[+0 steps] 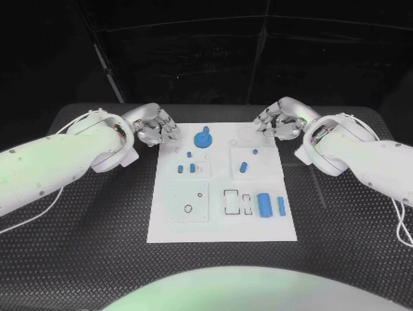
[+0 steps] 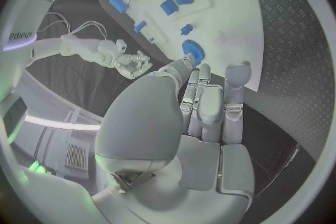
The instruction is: Assemble the parts on the task board
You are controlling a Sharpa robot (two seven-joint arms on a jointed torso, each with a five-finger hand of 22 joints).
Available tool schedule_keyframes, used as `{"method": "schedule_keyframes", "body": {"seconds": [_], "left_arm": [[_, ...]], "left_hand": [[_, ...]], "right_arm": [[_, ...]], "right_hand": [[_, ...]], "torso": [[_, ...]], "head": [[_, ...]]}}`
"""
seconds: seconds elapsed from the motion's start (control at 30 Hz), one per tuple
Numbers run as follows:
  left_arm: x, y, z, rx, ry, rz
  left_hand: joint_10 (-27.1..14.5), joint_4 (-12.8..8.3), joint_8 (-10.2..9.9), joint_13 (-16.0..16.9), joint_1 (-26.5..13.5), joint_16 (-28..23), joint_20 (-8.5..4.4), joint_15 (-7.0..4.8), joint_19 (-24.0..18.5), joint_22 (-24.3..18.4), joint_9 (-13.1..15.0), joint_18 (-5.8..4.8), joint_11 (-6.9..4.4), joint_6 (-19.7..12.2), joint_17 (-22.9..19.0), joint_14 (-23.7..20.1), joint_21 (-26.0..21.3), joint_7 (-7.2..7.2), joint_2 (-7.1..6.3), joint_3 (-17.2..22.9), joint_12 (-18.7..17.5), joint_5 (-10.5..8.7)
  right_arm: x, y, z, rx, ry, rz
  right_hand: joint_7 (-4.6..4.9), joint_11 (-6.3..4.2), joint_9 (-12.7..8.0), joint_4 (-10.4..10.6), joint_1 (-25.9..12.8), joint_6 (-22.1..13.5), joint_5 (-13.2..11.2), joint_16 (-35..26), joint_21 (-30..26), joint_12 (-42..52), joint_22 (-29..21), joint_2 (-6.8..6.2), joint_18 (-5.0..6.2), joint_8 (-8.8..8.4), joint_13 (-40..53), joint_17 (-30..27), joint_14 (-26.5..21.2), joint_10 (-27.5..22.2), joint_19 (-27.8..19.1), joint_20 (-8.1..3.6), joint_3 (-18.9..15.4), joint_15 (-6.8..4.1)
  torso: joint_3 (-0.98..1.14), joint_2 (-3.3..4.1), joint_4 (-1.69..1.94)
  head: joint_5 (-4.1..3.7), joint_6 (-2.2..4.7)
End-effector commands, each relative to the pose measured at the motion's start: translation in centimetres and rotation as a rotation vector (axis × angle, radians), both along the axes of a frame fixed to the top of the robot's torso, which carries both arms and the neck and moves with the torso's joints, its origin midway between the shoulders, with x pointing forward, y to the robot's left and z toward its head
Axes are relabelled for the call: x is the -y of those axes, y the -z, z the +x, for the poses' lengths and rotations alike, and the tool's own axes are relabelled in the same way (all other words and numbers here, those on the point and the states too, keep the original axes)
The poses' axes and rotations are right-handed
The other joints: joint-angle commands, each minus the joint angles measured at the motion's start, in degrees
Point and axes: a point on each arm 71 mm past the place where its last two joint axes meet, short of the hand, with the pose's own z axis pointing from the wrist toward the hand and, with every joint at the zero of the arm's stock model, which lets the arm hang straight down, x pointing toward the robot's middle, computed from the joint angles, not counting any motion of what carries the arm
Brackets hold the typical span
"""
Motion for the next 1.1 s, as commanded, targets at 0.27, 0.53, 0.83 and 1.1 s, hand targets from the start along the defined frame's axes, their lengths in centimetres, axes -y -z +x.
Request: {"method": "schedule_keyframes", "body": {"seconds": [0.27, 0.53, 0.83, 1.1], "left_arm": [[-1.2, -0.8, -1.2, -0.087, -0.146, -0.626], [-0.7, -0.6, -1.9, -0.107, -0.129, -0.693], [-0.8, -0.4, -1.9, -0.114, -0.138, -0.717], [-0.7, -0.4, -1.9, -0.117, -0.136, -0.721]], "left_hand": [[-0.06, -0.85, 0.66, 0.35, 0.00, -10.12, 0.30, 0.26, -5.79, -7.38, -0.67, 2.43, 0.25, 1.34, -13.53, -6.25, -11.29, 0.25, 0.76, 0.69, 1.24, -0.11], [-0.45, -1.02, 0.66, 0.40, -0.15, -11.82, 0.38, 0.35, -6.11, -7.83, -0.86, 2.43, 0.35, 1.41, -15.64, -7.26, -12.06, 0.33, 0.88, 0.69, 1.46, -0.12], [-0.47, -1.12, 0.68, 0.45, -0.12, -12.20, 0.40, 0.36, -6.18, -7.96, -0.91, 2.43, 0.34, 1.44, -16.08, -7.48, -12.27, 0.34, 0.94, 0.70, 1.60, -0.12], [-0.47, -1.14, 0.67, 0.46, -0.11, -12.30, 0.40, 0.36, -6.19, -7.99, -0.92, 2.43, 0.35, 1.44, -16.19, -7.54, -12.32, 0.35, 0.95, 0.70, 1.64, -0.12]], "right_arm": [[-0.8, 1.6, -1.7, 0.070, -0.077, -0.367], [-1.8, 2.4, -2.7, 0.062, -0.106, -0.395], [-2.5, 2.9, -3.0, 0.044, -0.127, -0.402], [-2.7, 3.3, -2.8, 0.036, -0.121, -0.409]], "right_hand": [[0.62, 1.19, -0.14, 0.64, -2.19, -0.75, -2.93, 0.57, 0.23, -5.61, 0.30, -2.81, 0.58, -2.46, -5.58, 0.46, 2.31, -1.13, 0.33, 0.62, 2.10, 0.83], [1.17, 1.70, -0.04, 0.60, -2.83, -0.85, -4.41, 0.92, 0.52, -6.67, 0.85, -3.39, 0.49, -3.16, -7.18, 0.93, 2.44, -1.40, 0.66, 1.02, 2.33, 1.22], [0.99, 1.49, 0.12, -0.08, -2.05, 0.59, -4.41, 0.99, 1.26, -6.91, 1.91, -2.81, 0.39, -3.09, -8.68, 0.95, 2.44, 0.15, 1.37, 1.04, 4.03, 1.06], [0.60, 1.10, 0.14, -0.60, -1.59, 2.05, -6.63, 1.27, 2.19, -7.32, 3.17, -1.85, 0.21, -3.16, -10.41, 1.31, 2.52, 1.93, 2.05, 0.75, 7.45, 0.70]], "torso": [[-0.07, -0.01, 0.00], [0.00, 0.07, -0.03], [-0.02, 0.11, -0.01], [-0.01, 0.05, 0.03]], "head": [[-1.68, 0.97], [-1.72, 1.32], [-1.82, 1.34], [-1.98, 1.19]]}}
